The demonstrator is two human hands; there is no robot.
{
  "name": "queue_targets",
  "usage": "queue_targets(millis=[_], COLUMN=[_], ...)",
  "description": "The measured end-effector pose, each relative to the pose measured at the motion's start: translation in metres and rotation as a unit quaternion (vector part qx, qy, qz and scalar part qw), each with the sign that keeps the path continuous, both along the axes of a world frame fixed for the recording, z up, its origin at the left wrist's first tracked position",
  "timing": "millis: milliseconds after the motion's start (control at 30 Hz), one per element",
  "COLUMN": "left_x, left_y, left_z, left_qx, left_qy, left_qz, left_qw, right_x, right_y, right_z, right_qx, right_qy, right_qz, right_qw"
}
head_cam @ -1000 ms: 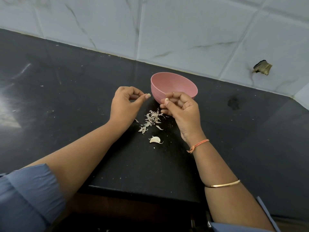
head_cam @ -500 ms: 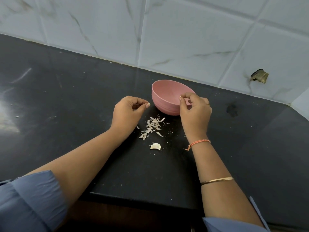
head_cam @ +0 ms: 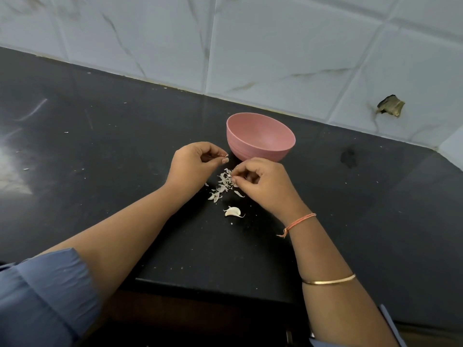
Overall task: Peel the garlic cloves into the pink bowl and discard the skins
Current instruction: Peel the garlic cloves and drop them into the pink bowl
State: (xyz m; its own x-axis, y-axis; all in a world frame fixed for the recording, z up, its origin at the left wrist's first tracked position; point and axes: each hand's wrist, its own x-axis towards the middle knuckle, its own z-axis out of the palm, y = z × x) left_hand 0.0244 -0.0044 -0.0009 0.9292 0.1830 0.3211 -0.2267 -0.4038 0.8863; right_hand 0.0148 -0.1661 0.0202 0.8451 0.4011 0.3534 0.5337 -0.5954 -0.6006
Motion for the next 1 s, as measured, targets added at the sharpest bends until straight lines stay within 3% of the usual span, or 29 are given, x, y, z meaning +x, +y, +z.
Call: queue_targets(millis=[133,267,400,800,1000], left_x=[0.0,0.0,0.0,-0.001,0.0], left_y=[0.003,0.005,0.006,0.006,0.007], left_z=[0.0,0.001,0.001,0.001,0.0], left_qx=[0.004,0.003,-0.003,-0.012,-0.009], left_qy=[-0.003,-0.007,-0.007,-0.001,0.0], left_qz=[-0.001,-0.002,0.012,0.006,0.003], left_qw=[1.0,1.0,1.0,1.0,1.0], right_x=[-0.003,-0.006,-0.005,0.005,0.003], right_y=[-0.005,-0.007,-0.007,-0.004,-0.006], right_z=[0.007,0.012,0.014,-0.002,0.001], right_qx=[0.035,-0.063,-0.099,-0.017,-0.019], right_qy=[0.167,0.249,0.256,0.156,0.14], right_qz=[0.055,0.115,0.116,-0.001,0.013], right_qw=[0.984,0.96,0.954,0.988,0.99])
